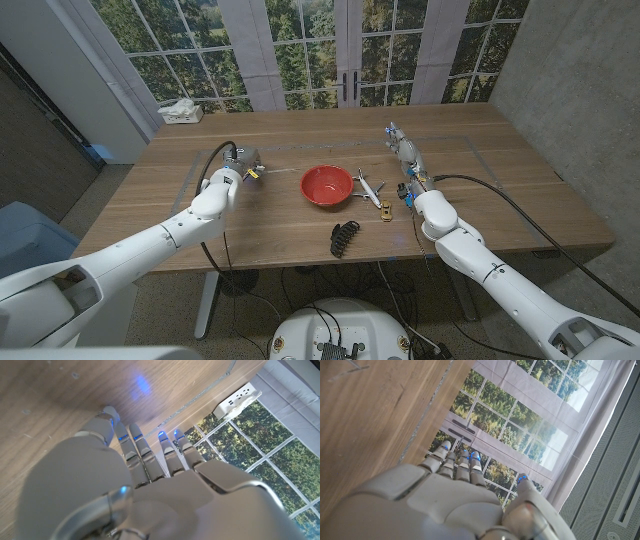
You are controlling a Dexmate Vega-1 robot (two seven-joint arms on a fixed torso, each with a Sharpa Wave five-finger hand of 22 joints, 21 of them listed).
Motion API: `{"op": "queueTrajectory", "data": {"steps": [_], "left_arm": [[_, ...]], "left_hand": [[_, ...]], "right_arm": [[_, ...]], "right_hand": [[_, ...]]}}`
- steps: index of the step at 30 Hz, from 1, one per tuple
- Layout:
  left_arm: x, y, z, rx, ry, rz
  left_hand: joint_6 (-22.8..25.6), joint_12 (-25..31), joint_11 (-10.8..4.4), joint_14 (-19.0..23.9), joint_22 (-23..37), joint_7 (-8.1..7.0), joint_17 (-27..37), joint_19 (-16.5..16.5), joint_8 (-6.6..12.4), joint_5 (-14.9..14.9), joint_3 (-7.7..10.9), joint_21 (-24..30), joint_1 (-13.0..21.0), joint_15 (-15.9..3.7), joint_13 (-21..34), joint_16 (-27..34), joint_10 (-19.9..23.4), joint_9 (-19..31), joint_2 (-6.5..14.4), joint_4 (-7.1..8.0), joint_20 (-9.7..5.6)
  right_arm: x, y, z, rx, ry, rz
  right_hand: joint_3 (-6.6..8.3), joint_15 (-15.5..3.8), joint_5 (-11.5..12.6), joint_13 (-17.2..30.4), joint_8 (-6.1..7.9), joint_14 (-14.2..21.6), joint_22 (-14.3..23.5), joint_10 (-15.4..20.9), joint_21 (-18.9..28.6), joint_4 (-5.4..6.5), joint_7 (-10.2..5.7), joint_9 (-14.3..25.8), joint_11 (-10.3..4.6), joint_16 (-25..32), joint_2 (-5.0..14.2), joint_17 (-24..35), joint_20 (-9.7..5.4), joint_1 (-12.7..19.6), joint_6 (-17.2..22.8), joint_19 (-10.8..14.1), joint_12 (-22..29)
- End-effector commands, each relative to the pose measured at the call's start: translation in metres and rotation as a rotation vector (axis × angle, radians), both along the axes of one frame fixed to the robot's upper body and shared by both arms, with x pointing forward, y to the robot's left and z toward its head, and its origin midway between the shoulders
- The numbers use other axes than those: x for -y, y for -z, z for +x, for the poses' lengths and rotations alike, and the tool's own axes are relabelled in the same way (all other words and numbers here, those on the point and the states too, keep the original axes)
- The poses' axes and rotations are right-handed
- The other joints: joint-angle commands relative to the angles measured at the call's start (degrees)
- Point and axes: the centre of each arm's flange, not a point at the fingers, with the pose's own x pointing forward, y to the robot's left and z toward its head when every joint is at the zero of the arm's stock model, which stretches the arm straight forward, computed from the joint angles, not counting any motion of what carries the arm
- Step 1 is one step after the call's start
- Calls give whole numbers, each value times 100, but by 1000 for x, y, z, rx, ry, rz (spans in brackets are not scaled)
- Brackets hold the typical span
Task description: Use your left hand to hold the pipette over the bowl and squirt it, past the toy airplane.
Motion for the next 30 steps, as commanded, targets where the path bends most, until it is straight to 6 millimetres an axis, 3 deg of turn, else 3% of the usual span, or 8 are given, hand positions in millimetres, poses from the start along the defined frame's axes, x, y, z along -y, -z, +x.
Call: {"op": "queueTrajectory", "data": {"steps": [1, 7, 11, 17, 23, 30], "left_arm": [[3, 1, 7, -51, 44, 22], [3, 0, 8, -49, 70, 4], [3, -2, 7, -47, 85, -5], [4, -5, 5, -36, 100, -7], [3, -5, 9, -57, 71, 12], [4, -4, 9, -33, 66, 25]], "left_hand": [[-83, -41, -2, 14, 12, 22, 10, -10, -55, -7, -49, -23, -8, -912, 20, -7, -107, -16, 92, 8, 41], [-274, -117, 6, -14, 14, -28, -2, -45, -205, -13, -198, -33, -181, -890, 26, -39, -302, -70, 85, 29, 49], [-256, -120, 3, -20, 14, -21, -5, -52, -210, -15, -229, -34, -220, -874, 28, -44, -310, -77, 70, 33, 52], [50, -110, 5, -26, 14, -160, -18, -61, -141, 6, -284, -33, -253, -881, 45, -50, -269, -104, 118, -2, 71], [424, -91, 5, -17, 13, -113, -24, -61, -39, 25, -287, -29, -194, -886, 61, -44, -177, -120, 206, -53, 76], [988, -84, 4, -12, 10, 63, -39, -45, 115, 59, -253, -22, -5, -895, 78, -57, -93, -115, 358, -127, 64]], "right_arm": [[0, 0, -1, 8, 11, -2], [-1, -1, -1, 9, 11, -4], [-1, -2, 0, 12, 13, 0], [-1, -2, 0, 18, 19, 2], [-1, -2, 1, 18, 24, 6], [-2, -2, 2, 18, 28, 0]], "right_hand": [[-4, -4, -14, 20, -10, 52, 24, 43, 26, -24, 19, 13, -9, 6, 98, 29, 20, -29, 46, 11, 12], [-5, 4, -14, 21, -10, 66, 24, 47, 29, -25, 17, 14, -8, 10, 98, 30, 22, -33, 52, 22, 12], [-4, 19, -14, 22, -11, 71, 24, 45, 31, -29, 14, 14, -8, 10, 97, 30, 26, -31, 52, 27, 10], [-2, 7, -14, 22, -8, 71, 24, 49, 31, -32, 8, 14, -12, 9, 100, 31, 24, -32, 62, 31, 9], [-1, 18, -14, 23, -9, 88, 24, 51, 31, -35, 8, 15, -16, 14, 102, 33, 25, -33, 64, 34, 8], [1, 17, -13, 23, -8, 106, 25, 63, 31, -41, 5, 15, -8, 19, 102, 32, 31, -30, 73, 37, 11]]}}
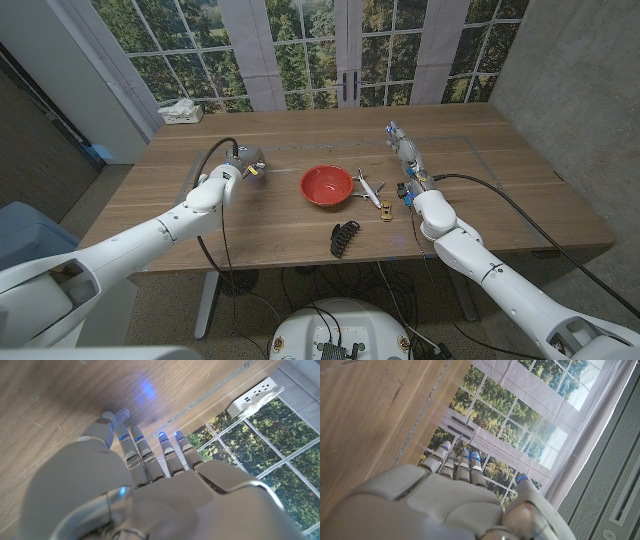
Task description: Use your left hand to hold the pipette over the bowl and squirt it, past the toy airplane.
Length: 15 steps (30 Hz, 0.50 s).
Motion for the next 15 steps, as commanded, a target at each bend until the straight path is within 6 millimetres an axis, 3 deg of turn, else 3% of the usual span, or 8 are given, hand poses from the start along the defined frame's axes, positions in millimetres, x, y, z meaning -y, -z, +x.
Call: {"op": "queueTrajectory", "data": {"steps": [1, 4, 15], "left_arm": [[1, 1, 2, 16, -7, 16], [0, 1, 2, 28, -11, 17], [0, 0, -1, 61, -14, 20]], "left_hand": [[463, 37, 1, 24, 10, 88, -7, 28, 152, 56, 21, 6, 147, -883, 40, -12, 149, 38, 128, -67, -4], [694, 53, 0, 73, 8, 221, -7, 80, 228, 76, 54, 22, 303, -904, 49, -3, 239, 52, 205, -104, -24], [731, 71, -2, 136, 6, 297, -3, 138, 236, 99, 85, 36, 461, -930, 58, 9, 330, 64, 257, -125, -65]], "right_arm": [[-1, -1, 1, 2, 7, -4], [-1, -1, 1, 3, 10, -4], [-2, -2, 0, 4, 11, -9]], "right_hand": [[1, 25, -13, 23, -8, 37, 25, 61, 31, -42, 0, 15, -8, 20, 102, 33, 31, -30, 73, 38, 9], [2, 27, -13, 24, -8, 52, 25, 65, 31, -44, 1, 15, -2, 25, 102, 33, 36, -30, 75, 38, 10], [2, 30, -14, 24, -11, 64, 25, 69, 31, -49, -4, 16, -13, 27, 102, 34, 42, -31, 72, 41, 9]]}}
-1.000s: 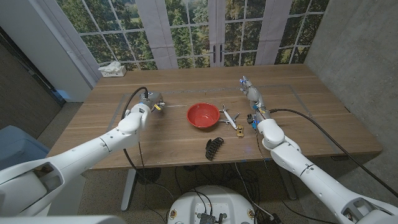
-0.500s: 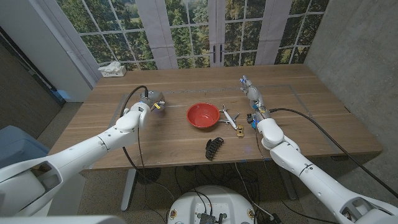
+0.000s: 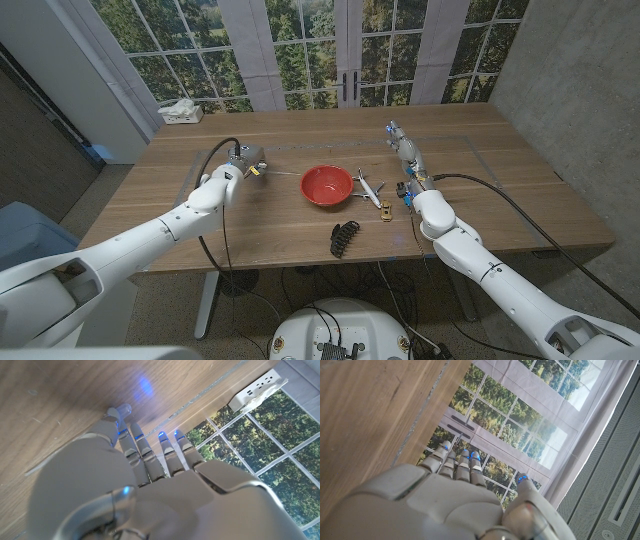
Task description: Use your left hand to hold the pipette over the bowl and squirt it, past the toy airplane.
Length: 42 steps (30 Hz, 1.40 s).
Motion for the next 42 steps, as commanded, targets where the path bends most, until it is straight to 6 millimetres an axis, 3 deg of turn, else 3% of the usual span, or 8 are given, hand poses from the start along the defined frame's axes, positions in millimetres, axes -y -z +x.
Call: {"op": "queueTrajectory", "data": {"steps": [1, 12, 14, 16, 20, 25, 31, 42], "left_arm": [[-1, -1, -3, 36, -5, 2], [-4, -11, -11, 111, -9, -1], [-4, -13, -12, 127, -14, 2], [-5, -15, -14, 147, -13, -1], [-6, -18, -18, 189, -22, -9], [-6, -23, -22, 221, -20, -3], [-5, -29, -25, 244, -21, 8], [-3, -41, -31, 285, -19, 28]], "left_hand": [[85, 26, -12, 56, 21, 67, 8, 57, 16, 36, 6, 36, 98, -952, 8, 9, 74, 21, 3, -40, 21], [42, 27, -6, 114, 20, 79, 14, 98, 0, 40, -8, 46, 140, -958, 12, 18, 90, 31, 16, -23, -13], [115, 30, -5, 133, 20, 117, 16, 114, 30, 42, -16, 49, 158, -964, 15, 18, 105, 36, 23, -17, -13], [153, 34, -7, 142, 21, 138, 17, 138, 47, 43, -21, 56, 174, -967, 18, 16, 123, 39, 29, -14, -29], [147, 41, -6, 177, 22, 119, 24, 222, 48, 46, -26, 83, 206, -983, 22, 23, 151, 45, 54, -7, -65], [135, 44, -3, 219, 23, 88, 30, 267, 48, 46, -34, 95, 225, -993, 25, 32, 166, 49, 67, -3, -96], [126, 47, -4, 251, 24, 60, 36, 286, 48, 45, -48, 98, 234, -994, 27, 38, 180, 52, 73, 3, -98], [102, 46, -4, 277, 25, 24, 39, 299, 47, 44, -79, 93, 248, -997, 30, 32, 192, 60, 68, 8, -113]], "right_arm": [[-2, -2, 0, 0, 4, -5], [-4, -3, -4, 1, 24, -16], [-5, -4, -5, -3, 36, -22], [-6, -5, -6, -5, 51, -37], [-9, -8, -10, -7, 81, -61], [-11, -12, -16, -12, 111, -92], [-16, -17, -21, -24, 156, -136], [-26, -30, -31, -33, 214, -244]], "right_hand": [[27, 8, -14, 24, -12, 40, 25, 69, 30, -26, -2, 16, -15, 26, 102, 34, 42, -31, 71, 38, 8], [35, 5, -12, 25, -10, 38, 25, 70, 28, -35, -8, 16, -16, 22, 111, 33, 49, -21, 79, 38, 6], [71, 9, -7, 25, -9, 41, 24, 70, 18, -74, -17, 16, -22, 13, 129, 20, 134, 34, 85, 12, 5], [184, 14, 4, 23, 5, 89, 25, 80, 19, -213, -47, 16, -57, 7, 165, -7, 252, 223, 109, 14, 3], [387, 16, 63, 24, 51, 203, 30, 136, 36, -468, -68, 20, -100, 25, 220, -32, 338, 564, 221, 55, 15], [543, -16, 116, 29, 108, 367, 40, 257, 84, -664, -60, 27, -131, 81, 261, -28, 396, 834, 426, 189, 47], [672, -103, 160, 35, 139, 557, 51, 401, 129, -790, -52, 34, -149, 163, 305, 2, 367, 1063, 592, 337, 79], [753, -146, 187, 39, 159, 658, 58, 480, 139, -846, -83, 39, -172, 214, 329, 32, 357, 1219, 715, 390, 90]]}}
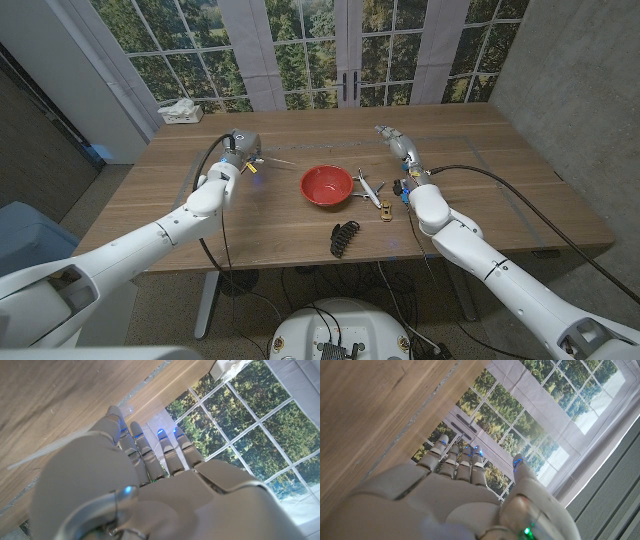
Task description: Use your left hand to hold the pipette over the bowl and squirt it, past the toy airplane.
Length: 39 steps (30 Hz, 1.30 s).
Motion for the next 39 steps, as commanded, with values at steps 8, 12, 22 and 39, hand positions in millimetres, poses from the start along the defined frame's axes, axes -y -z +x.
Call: {"op": "queueTrajectory", "data": {"steps": [8, 12, 22, 39], "left_arm": [[2, -18, -14, 85, -3, 32], [2, -21, -18, 103, -5, 38], [3, -27, -28, 145, -5, 56], [11, -43, -40, 202, -2, 123]], "left_hand": [[54, 22, -16, 53, 10, -21, 15, 69, 39, 23, -45, 23, 36, -973, 33, 28, 67, 55, 21, 9, -7], [58, 21, -15, 55, 11, -39, 16, 74, 43, 22, -56, 22, 39, -974, 34, 24, 69, 58, 22, 11, -12], [53, 17, -20, 56, 12, -46, 17, 75, 49, 23, -77, 15, 51, -976, 37, 13, 74, 62, 29, 14, -27], [52, 8, -21, 50, 12, -78, 20, 73, 59, 24, -112, 2, 67, -978, 40, -1, 84, 68, 39, 19, -34]], "right_arm": [[-18, -19, -13, -34, 131, -200], [-24, -24, -15, -37, 143, -236], [-36, -33, -19, -22, 169, -309], [-50, -40, -27, -5, 192, -395]], "right_hand": [[86, -38, 78, 15, 22, 85, 33, 78, 52, -87, -18, 12, -21, 48, 23, 44, -16, 209, 94, 72, 37], [124, -58, 93, 16, 39, 88, 34, 94, 55, -113, -28, 14, -38, 51, 25, 50, -30, 291, 157, 91, 37], [207, -131, 118, 19, 49, 106, 37, 173, 56, -137, -62, 19, -65, 67, 42, 71, -75, 481, 248, 118, 49], [242, -151, 123, 22, 27, 108, 39, 192, 51, -124, -71, 23, -77, 81, 17, 100, -84, 615, 271, 129, 37]]}}
